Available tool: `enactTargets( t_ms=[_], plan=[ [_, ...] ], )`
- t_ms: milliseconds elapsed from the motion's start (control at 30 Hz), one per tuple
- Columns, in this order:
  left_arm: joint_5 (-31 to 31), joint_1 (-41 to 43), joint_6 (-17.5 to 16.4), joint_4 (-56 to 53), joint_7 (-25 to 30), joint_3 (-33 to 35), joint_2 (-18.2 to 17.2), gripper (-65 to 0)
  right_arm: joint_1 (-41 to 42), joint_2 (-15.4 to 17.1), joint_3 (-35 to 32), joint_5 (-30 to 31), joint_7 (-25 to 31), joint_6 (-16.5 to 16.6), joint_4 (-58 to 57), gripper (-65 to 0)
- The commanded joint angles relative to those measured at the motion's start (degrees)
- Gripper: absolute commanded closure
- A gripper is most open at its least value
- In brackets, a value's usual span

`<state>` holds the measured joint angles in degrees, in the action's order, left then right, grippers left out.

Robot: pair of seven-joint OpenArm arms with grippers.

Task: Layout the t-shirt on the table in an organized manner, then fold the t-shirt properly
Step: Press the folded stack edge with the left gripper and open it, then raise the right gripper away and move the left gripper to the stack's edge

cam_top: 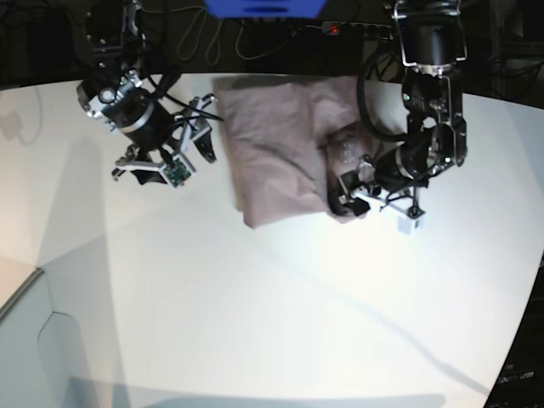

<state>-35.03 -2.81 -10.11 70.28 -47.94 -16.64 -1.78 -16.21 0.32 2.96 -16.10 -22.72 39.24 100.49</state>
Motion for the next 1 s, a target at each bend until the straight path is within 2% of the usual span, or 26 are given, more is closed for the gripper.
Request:
enactTargets(
  t_ms=[0, 267, 367, 633, 833, 967],
  plan=[
    [-0.6, -0.9, -0.2, 0.1, 0.3, 0.0, -0.2, -45.4, 0.3, 0.1, 0.1, 0.8, 1.4, 0.8, 0.9, -36.9],
    [-0.6, -1.3, -0.1, -0.4, 0.3, 2.2, -0.1, -45.4, 0.3, 1.1, 3.4, 0.8, 1.4, 0.8, 1.2, -36.9],
    [-0.5, -2.7, -0.1, -0.4, 0.3, 2.3, 1.5, -45.3, 0.3, 1.2, 5.3, 0.9, 1.7, 0.8, 1.2, -36.9],
    [8.0, -6.9, -0.3, -0.5, 0.3, 4.9, 5.0, -45.3, -0.1, 1.0, 10.7, 1.0, 1.7, 0.8, 1.2, -36.9],
    [9.6, -11.1, -0.2, -0.5, 0.3, 6.3, 7.4, -45.5, -0.4, 0.9, 15.3, 1.0, 1.5, 0.8, 1.1, -36.9],
    [9.4, -11.7, -0.1, 0.2, -0.1, 6.2, 7.2, -45.7, -0.6, 0.4, 18.2, 1.0, 1.4, 0.8, 1.0, -36.9]
  ],
)
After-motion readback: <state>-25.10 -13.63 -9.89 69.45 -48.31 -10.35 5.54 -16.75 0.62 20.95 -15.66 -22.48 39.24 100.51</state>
